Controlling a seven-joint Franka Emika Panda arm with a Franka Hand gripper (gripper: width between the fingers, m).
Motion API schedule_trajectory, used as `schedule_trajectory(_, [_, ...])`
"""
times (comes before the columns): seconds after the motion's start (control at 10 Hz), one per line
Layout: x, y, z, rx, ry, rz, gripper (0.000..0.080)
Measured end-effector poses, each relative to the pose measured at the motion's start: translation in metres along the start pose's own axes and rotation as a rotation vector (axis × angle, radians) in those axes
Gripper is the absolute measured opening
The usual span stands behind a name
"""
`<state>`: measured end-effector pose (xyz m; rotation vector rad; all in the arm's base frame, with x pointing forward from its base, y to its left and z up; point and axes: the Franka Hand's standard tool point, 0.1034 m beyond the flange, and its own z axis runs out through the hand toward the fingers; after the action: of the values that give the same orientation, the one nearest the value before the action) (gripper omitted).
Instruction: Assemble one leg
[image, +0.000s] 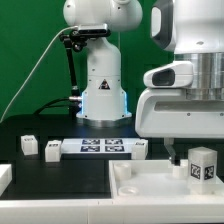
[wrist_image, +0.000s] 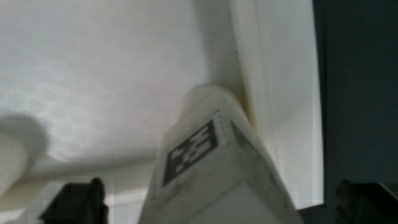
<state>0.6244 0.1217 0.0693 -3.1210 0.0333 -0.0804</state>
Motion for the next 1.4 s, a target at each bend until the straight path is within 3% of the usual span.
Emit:
schedule_trajectory(0.3, [-0.0003, -0.0057, -0.0015, -0.003, 0.001, -0.2, 0.0648])
schedule_trajectory(0.5, [0.0009, 0.0, -0.0013, -0.025, -0.001, -0.433, 0.0648])
schedule_trajectory(0.6, [0.0007, -0.0002, -0.0011, -0.025, 0.0, -0.391, 0.0648])
schedule_trajectory(0.8, [0.0008, 0.0007, -0.0008, -0.026, -0.001, -0.39, 0.0389])
schedule_trajectory(0.9, [0.0009, 0.0007, -0.0009, -0.026, 0.0, -0.378, 0.0389])
schedule_trajectory(1.0, [0.0008, 0.0003, -0.0009, -0.025, 0.0, -0.355, 0.0289])
schedule_trajectory(1.4, [0.0008, 0.0006, -0.0003, -0.017, 0.006, 0.169, 0.029])
